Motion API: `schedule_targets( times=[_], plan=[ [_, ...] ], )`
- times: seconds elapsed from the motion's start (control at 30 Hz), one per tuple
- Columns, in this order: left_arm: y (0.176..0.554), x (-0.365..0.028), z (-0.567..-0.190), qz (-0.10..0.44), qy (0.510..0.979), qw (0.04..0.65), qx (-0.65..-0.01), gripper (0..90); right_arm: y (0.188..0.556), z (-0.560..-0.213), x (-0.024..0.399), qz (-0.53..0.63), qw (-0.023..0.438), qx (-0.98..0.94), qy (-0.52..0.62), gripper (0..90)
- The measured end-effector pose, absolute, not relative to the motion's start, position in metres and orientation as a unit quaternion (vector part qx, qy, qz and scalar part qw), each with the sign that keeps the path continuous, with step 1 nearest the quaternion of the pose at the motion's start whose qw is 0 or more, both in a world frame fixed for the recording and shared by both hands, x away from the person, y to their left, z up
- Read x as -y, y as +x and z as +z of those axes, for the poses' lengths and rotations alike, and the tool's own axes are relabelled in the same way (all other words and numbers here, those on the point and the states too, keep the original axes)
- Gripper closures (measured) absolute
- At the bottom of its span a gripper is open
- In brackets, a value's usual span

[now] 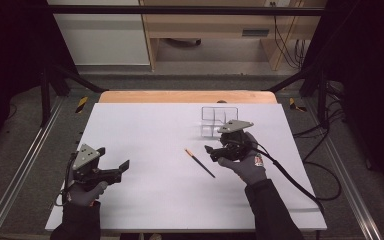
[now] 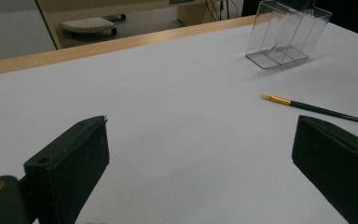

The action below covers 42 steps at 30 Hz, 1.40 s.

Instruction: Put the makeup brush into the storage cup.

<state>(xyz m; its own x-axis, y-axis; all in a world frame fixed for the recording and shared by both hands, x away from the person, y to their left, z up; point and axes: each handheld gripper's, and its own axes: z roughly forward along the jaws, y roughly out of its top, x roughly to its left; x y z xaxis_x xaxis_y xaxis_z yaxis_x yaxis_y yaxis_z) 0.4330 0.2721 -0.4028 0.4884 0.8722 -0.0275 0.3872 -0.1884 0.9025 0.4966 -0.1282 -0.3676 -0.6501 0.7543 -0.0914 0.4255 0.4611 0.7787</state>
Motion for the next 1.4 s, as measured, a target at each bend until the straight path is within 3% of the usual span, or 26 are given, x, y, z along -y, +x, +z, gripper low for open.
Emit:
schedule_targets(
  times=[0.7,1.4],
  plan=[
    [0.433,-0.273,-0.402,0.263,0.727,0.463,-0.432,3.3,0.530,-0.385,0.085,0.316,0.151,-0.871,0.344,27.1],
    [0.433,-0.272,-0.403,0.261,0.729,0.463,-0.430,3.3,0.549,-0.419,0.061,0.262,0.122,-0.892,0.349,34.8]
  ],
)
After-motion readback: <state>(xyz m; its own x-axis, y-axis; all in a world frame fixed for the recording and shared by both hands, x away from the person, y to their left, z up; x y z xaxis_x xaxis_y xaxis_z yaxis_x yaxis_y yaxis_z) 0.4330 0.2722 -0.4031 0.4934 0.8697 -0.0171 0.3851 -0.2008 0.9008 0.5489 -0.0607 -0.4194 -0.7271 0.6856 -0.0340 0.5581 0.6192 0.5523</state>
